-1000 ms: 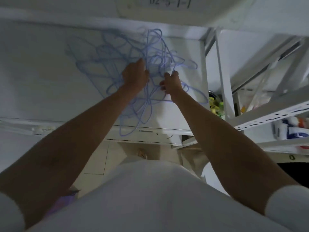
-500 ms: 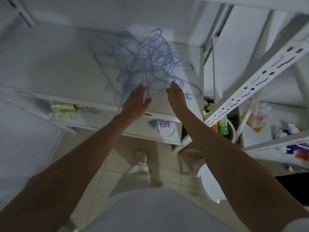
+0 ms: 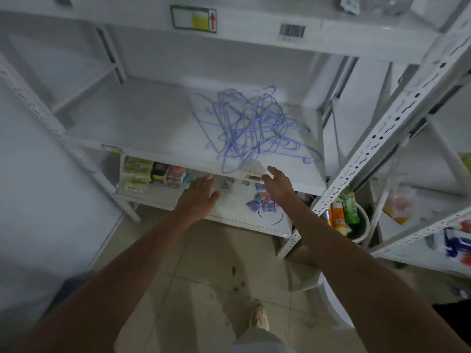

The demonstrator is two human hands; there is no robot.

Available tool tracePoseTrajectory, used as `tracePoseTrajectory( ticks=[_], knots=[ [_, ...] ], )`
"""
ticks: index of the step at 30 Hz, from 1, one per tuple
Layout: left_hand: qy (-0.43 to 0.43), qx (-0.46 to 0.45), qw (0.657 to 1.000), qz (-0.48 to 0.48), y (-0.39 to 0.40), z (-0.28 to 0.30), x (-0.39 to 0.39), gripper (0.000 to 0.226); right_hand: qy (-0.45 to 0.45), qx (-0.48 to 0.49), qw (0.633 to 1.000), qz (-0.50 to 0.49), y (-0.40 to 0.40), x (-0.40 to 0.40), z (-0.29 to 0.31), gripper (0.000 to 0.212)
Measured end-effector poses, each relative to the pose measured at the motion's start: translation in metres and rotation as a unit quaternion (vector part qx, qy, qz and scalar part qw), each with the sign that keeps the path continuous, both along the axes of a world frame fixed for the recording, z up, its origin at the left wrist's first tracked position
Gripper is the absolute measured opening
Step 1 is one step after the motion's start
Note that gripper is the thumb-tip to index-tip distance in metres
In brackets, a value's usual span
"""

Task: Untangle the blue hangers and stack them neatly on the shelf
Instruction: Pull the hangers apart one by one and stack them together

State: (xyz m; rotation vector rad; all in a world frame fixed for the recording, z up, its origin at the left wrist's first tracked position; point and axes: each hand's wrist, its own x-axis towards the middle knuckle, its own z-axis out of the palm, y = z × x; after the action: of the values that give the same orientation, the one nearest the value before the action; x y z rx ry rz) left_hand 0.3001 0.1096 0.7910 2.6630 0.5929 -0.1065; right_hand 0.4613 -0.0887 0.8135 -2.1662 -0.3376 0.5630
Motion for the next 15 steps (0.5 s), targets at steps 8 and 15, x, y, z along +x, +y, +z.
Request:
tracePoseTrajectory(
  ticks=[8,15],
  knots=[
    [0.023,0.012,0.997,-0.073,0.037,0.014,-0.081,0.059,-0.029,0.006,0.997,-0.069,0.012,-0.1,0.025,0.048],
    [0.031,0.006,0.993,-0.112,0.061,0.022,-0.074,0.06,-0.059,-0.042,0.996,-0.057,0.026,-0.113,0.046,0.047]
  ],
)
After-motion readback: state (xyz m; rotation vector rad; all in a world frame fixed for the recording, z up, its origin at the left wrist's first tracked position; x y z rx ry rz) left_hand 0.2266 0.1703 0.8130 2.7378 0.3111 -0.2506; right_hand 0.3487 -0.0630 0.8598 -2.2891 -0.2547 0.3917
